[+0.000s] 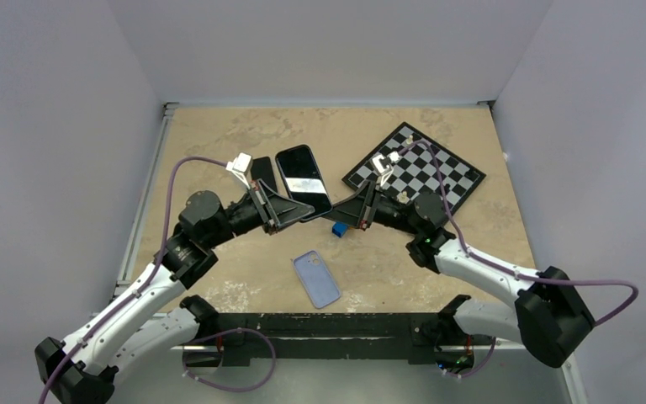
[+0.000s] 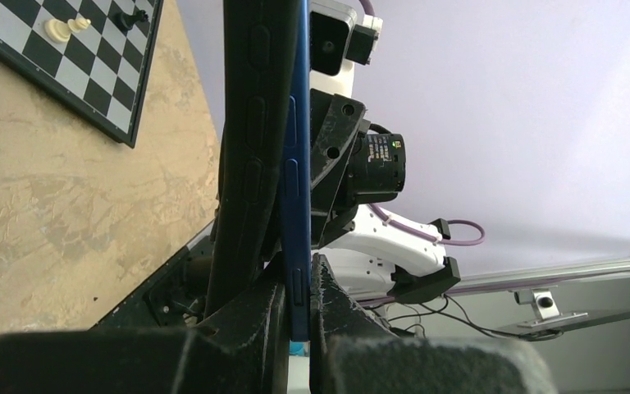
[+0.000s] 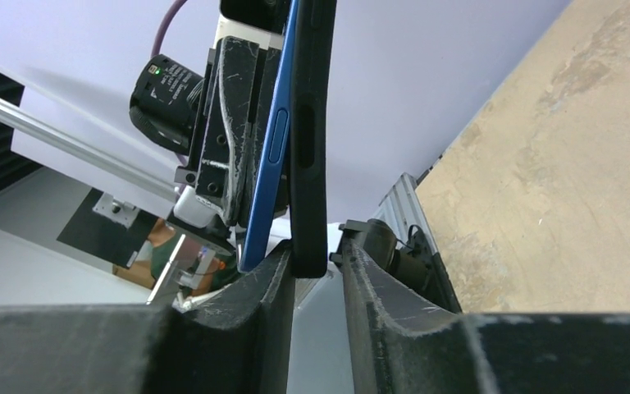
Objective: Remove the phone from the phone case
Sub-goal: Remove the phone case from the phone.
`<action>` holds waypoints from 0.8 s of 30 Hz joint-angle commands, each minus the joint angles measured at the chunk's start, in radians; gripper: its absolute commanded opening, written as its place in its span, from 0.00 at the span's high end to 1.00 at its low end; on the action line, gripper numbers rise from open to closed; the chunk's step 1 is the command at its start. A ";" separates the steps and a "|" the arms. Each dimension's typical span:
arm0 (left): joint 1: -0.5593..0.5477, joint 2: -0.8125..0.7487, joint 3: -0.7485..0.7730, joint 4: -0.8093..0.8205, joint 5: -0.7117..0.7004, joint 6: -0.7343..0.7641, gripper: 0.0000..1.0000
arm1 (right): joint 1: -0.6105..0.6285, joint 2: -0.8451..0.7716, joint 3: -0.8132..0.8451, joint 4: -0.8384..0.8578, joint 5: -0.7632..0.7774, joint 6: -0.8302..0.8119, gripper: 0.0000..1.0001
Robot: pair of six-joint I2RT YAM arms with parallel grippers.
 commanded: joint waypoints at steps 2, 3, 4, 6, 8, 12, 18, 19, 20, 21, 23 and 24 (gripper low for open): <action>0.002 -0.009 0.005 0.148 0.061 -0.025 1.00 | 0.003 0.063 0.066 0.163 0.007 0.056 0.82; 0.003 -0.007 0.001 0.149 0.065 -0.026 1.00 | 0.002 0.079 0.066 0.190 0.010 0.067 0.89; 0.002 -0.007 -0.004 0.149 0.069 -0.029 1.00 | 0.004 0.093 0.068 0.218 0.015 0.082 0.96; 0.003 -0.010 -0.020 0.156 0.069 -0.035 1.00 | 0.003 0.122 0.069 0.270 0.027 0.110 1.00; 0.003 -0.012 -0.036 0.159 0.071 -0.039 1.00 | 0.003 0.141 0.068 0.306 0.038 0.131 1.00; 0.002 -0.014 -0.066 0.173 0.075 -0.056 1.00 | 0.004 0.157 0.077 0.311 0.065 0.145 1.00; -0.011 -0.003 -0.083 0.178 0.090 -0.058 1.00 | 0.001 0.151 0.104 0.207 0.130 0.120 1.00; -0.016 0.003 -0.084 0.180 0.096 -0.058 1.00 | 0.001 0.151 0.111 0.185 0.141 0.115 1.00; -0.021 0.008 -0.086 0.183 0.100 -0.058 1.00 | 0.001 0.153 0.117 0.169 0.154 0.113 1.00; -0.025 0.012 -0.089 0.189 0.102 -0.059 1.00 | -0.001 0.157 0.121 0.162 0.161 0.114 1.00; -0.034 0.023 -0.094 0.197 0.112 -0.064 1.00 | -0.015 0.170 0.123 0.164 0.166 0.125 1.00; -0.038 0.027 -0.096 0.202 0.117 -0.064 1.00 | -0.025 0.178 0.121 0.170 0.166 0.139 1.00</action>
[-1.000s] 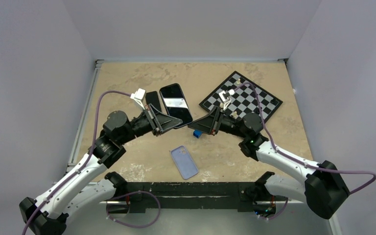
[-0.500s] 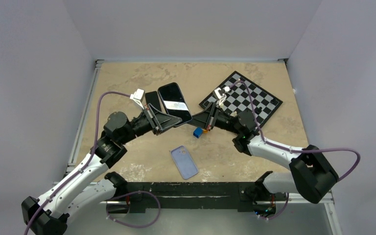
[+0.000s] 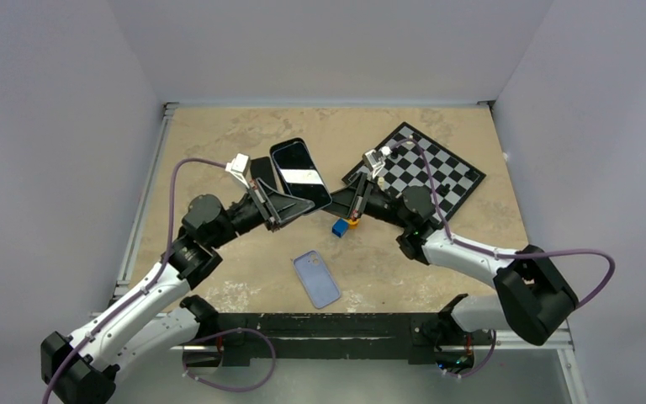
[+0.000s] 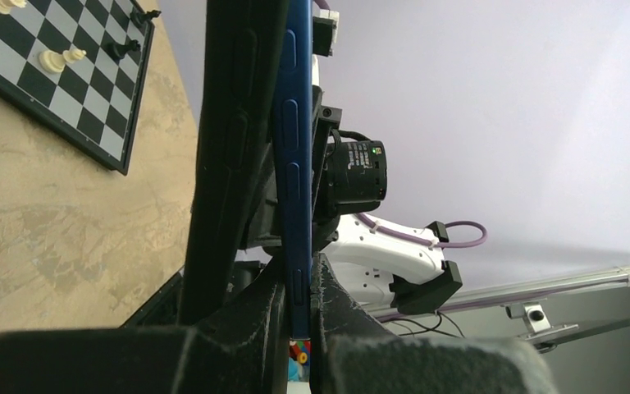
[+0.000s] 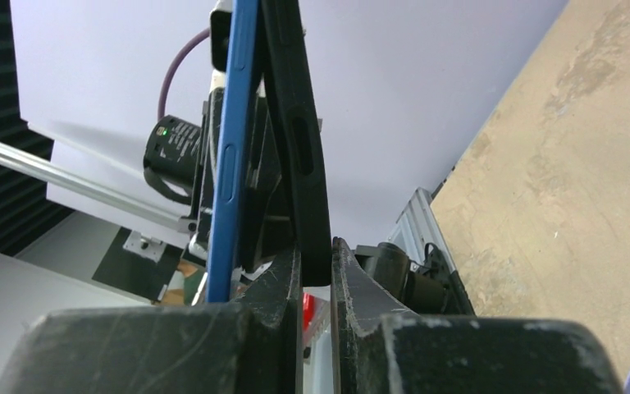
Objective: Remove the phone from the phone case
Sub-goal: Remove the phone case from the phone, then place the phone at the center of the board.
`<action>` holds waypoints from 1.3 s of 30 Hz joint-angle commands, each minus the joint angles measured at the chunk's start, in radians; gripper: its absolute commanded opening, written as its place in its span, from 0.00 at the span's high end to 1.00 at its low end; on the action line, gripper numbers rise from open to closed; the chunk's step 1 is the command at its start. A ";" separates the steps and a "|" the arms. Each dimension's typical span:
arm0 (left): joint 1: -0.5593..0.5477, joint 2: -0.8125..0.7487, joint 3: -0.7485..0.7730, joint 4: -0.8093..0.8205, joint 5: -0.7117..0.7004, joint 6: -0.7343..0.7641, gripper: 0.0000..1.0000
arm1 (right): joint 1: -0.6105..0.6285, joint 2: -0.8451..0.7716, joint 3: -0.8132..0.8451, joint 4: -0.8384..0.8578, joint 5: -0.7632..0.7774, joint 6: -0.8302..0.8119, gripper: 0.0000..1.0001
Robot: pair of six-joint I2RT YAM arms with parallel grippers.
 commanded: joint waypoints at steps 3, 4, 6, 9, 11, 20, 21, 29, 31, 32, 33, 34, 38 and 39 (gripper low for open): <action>-0.058 0.012 -0.028 0.057 0.136 -0.021 1.00 | -0.063 0.020 0.061 0.061 0.120 0.038 1.00; -0.059 0.012 -0.033 0.053 0.137 -0.021 1.00 | -0.079 0.019 0.059 0.054 0.116 0.039 1.00; -0.062 0.014 -0.039 0.039 0.142 -0.011 1.00 | -0.105 0.017 0.052 0.056 0.106 0.043 1.00; -0.062 0.005 -0.038 -0.007 0.131 0.024 1.00 | -0.148 -0.007 0.034 0.015 0.109 0.026 1.00; -0.061 0.001 -0.025 -0.052 0.124 0.071 1.00 | -0.177 -0.041 0.018 -0.056 0.119 -0.013 1.00; 0.094 0.047 0.170 -0.597 -0.026 0.624 1.00 | -0.217 -0.364 0.038 -0.688 0.331 -0.409 1.00; 0.132 0.061 0.186 -0.633 -0.040 0.684 1.00 | -0.215 -0.412 0.038 -0.739 0.353 -0.440 1.00; 0.342 0.332 0.349 -0.809 -0.304 0.981 1.00 | -0.212 -0.551 0.015 -0.920 0.259 -0.581 1.00; 0.404 0.417 0.378 -0.796 -0.277 1.004 1.00 | -0.206 -0.568 -0.012 -0.935 0.213 -0.592 1.00; 0.448 0.453 0.386 -0.782 -0.279 1.016 1.00 | -0.198 -0.576 -0.027 -0.944 0.193 -0.593 1.00; 0.493 0.495 0.399 -0.781 -0.262 1.022 1.00 | -0.186 -0.583 -0.041 -0.957 0.176 -0.591 1.00; 0.549 0.531 0.419 -0.785 -0.209 1.020 1.00 | -0.169 -0.590 -0.054 -0.970 0.162 -0.587 1.00; 0.676 0.677 0.477 -0.754 -0.041 1.031 1.00 | -0.033 -0.631 -0.112 -0.981 0.186 -0.542 1.00; 0.697 0.734 0.506 -0.761 0.033 1.028 1.00 | 0.005 -0.638 -0.134 -0.958 0.194 -0.513 1.00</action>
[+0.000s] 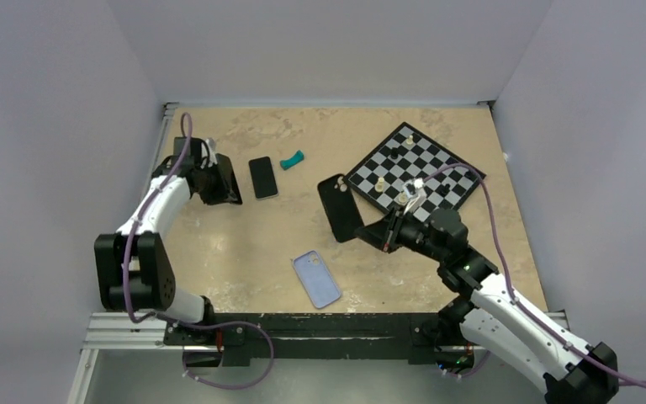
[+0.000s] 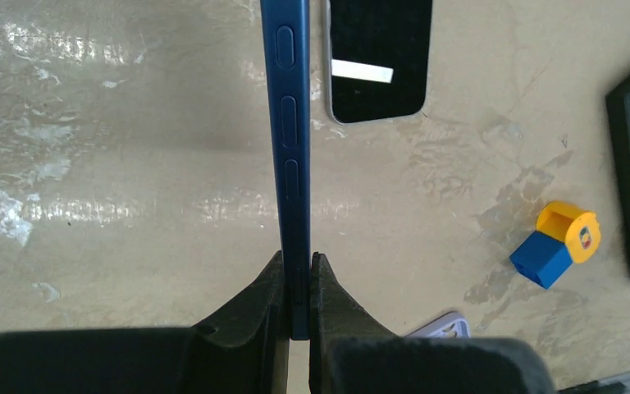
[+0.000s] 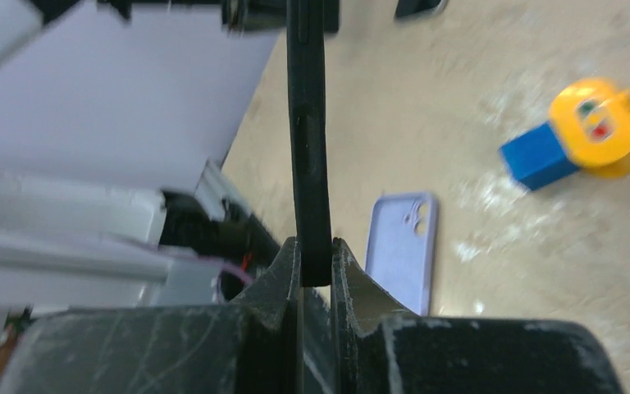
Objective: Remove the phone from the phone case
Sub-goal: Place the phone at the center of the board.
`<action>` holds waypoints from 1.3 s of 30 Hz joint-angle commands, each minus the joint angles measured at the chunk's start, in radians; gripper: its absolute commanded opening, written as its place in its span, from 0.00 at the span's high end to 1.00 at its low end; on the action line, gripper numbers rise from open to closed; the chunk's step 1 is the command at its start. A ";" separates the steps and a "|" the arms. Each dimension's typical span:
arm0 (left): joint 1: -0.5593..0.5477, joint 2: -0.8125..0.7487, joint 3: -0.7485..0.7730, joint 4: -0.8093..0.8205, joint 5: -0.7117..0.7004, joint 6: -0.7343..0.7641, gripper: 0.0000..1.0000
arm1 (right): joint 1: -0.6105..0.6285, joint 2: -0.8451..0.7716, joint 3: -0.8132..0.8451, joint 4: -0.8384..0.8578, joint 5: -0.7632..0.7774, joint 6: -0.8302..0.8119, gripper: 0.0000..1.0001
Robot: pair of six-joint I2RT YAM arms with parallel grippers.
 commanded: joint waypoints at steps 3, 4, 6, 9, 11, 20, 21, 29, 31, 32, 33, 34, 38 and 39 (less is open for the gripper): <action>0.100 0.219 0.135 0.073 0.310 0.032 1.00 | 0.197 -0.039 -0.136 0.137 -0.049 0.133 1.00; 0.107 0.236 0.135 0.079 0.330 0.029 1.00 | 0.218 -0.033 -0.152 0.169 -0.049 0.157 1.00; 0.123 0.260 0.130 0.090 0.324 0.032 1.00 | 0.255 -0.017 -0.168 0.193 -0.036 0.180 1.00; 0.143 0.317 0.139 0.104 0.349 0.029 1.00 | 0.293 0.012 -0.192 0.246 -0.030 0.220 1.00; 0.146 0.362 0.157 0.102 0.391 0.024 1.00 | 0.314 0.032 -0.198 0.276 -0.032 0.241 1.00; 0.150 0.408 0.153 0.115 0.408 -0.009 0.97 | 0.361 0.075 -0.207 0.256 -0.002 0.310 1.00; 0.150 0.412 0.155 0.112 0.406 -0.008 0.95 | 0.367 0.083 -0.210 0.259 -0.001 0.318 1.00; 0.167 0.438 0.195 0.072 0.332 0.013 0.80 | 0.431 0.235 -0.206 0.292 -0.027 0.345 1.00; 0.167 0.444 0.205 0.060 0.326 0.009 0.75 | 0.450 0.258 -0.199 0.290 -0.019 0.355 1.00; 0.166 0.442 0.206 0.057 0.318 0.005 0.72 | 0.459 0.266 -0.197 0.285 -0.012 0.362 1.00; 0.167 0.438 0.208 0.049 0.302 0.006 0.70 | 0.466 0.270 -0.196 0.278 -0.001 0.371 1.00; 0.167 0.430 0.211 0.040 0.282 0.008 0.68 | 0.472 0.273 -0.194 0.271 0.011 0.381 1.00; 0.164 0.395 0.213 0.025 0.228 0.005 0.53 | 0.482 0.288 -0.199 0.236 0.047 0.434 1.00; 0.163 0.388 0.216 0.018 0.215 0.003 0.51 | 0.483 0.285 -0.206 0.232 0.058 0.448 1.00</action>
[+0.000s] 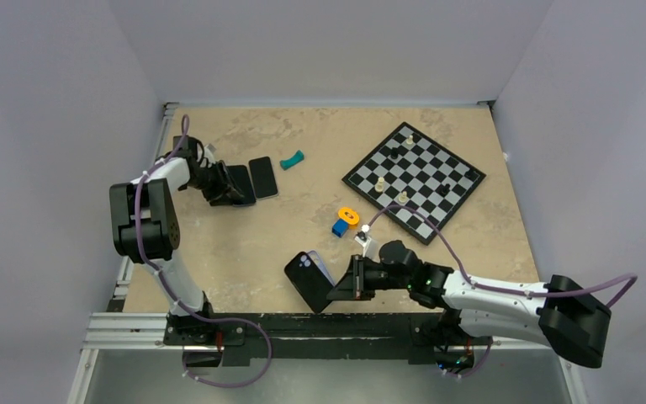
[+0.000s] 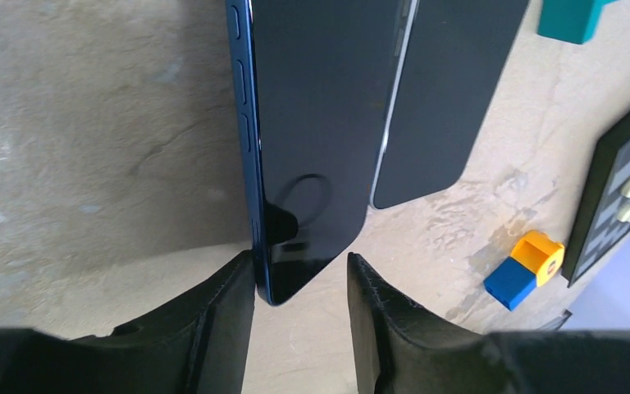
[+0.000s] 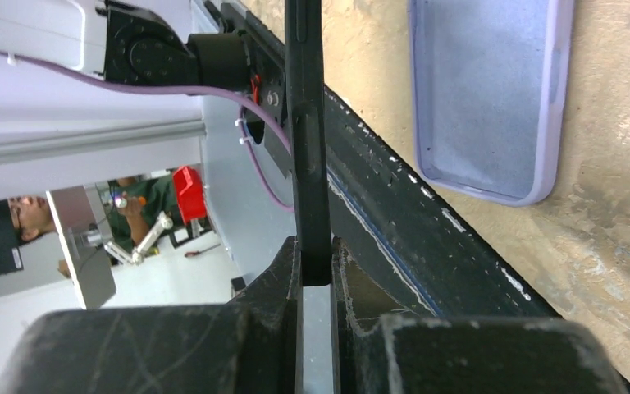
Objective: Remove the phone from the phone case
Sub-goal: Place the phone at the center of the board, then place the phone case on the phone case.
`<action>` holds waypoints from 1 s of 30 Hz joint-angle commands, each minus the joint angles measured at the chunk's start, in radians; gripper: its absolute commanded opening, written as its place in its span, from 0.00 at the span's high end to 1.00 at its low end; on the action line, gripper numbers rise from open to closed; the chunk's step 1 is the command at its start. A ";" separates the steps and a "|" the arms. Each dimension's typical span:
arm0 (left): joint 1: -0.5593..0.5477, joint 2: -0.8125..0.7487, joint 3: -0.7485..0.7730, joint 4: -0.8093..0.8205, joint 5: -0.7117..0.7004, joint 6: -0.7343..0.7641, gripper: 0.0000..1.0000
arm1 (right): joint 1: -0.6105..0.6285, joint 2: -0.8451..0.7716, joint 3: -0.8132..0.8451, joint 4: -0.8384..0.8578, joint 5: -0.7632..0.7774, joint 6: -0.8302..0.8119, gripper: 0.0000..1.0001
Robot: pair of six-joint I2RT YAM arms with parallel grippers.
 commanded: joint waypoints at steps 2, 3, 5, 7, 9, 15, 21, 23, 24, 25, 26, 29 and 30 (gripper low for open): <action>0.001 -0.078 0.046 -0.036 -0.085 0.001 0.49 | 0.008 -0.020 -0.013 0.006 0.084 0.099 1.00; -0.004 -0.096 0.045 -0.038 -0.101 -0.002 0.41 | 0.009 -0.033 -0.023 0.004 0.095 0.111 1.00; -0.017 -0.133 0.042 -0.042 -0.130 -0.005 0.36 | 0.008 -0.052 -0.027 -0.020 0.123 0.125 1.00; -0.030 -0.164 0.036 -0.043 -0.150 -0.010 0.34 | 0.008 -0.062 -0.025 -0.039 0.141 0.132 1.00; -0.039 -0.192 0.033 -0.047 -0.160 -0.012 0.33 | 0.008 -0.055 -0.022 -0.050 0.147 0.139 1.00; -0.061 -0.264 0.014 -0.040 -0.161 -0.022 0.32 | 0.009 0.014 -0.010 -0.025 0.129 0.152 1.00; -0.090 -0.327 -0.005 -0.022 -0.126 -0.026 0.32 | 0.007 0.074 0.031 -0.041 0.128 0.139 0.97; -0.099 -0.348 -0.015 -0.014 -0.114 -0.026 0.32 | 0.006 0.083 0.040 -0.056 0.132 0.135 0.96; -0.103 -0.356 -0.019 -0.011 -0.111 -0.025 0.32 | 0.004 0.084 0.041 -0.061 0.135 0.137 0.96; -0.106 -0.365 -0.022 -0.008 -0.109 -0.026 0.32 | 0.004 0.083 0.038 -0.062 0.137 0.140 0.96; -0.108 -0.373 -0.027 -0.007 -0.105 -0.026 0.32 | 0.003 0.083 0.037 -0.061 0.137 0.142 0.96; -0.111 -0.388 -0.037 0.003 -0.092 -0.030 0.32 | -0.003 0.102 0.041 -0.053 0.121 0.135 0.92; -0.112 -0.390 -0.037 0.004 -0.087 -0.031 0.31 | -0.004 0.113 0.045 -0.045 0.114 0.131 0.89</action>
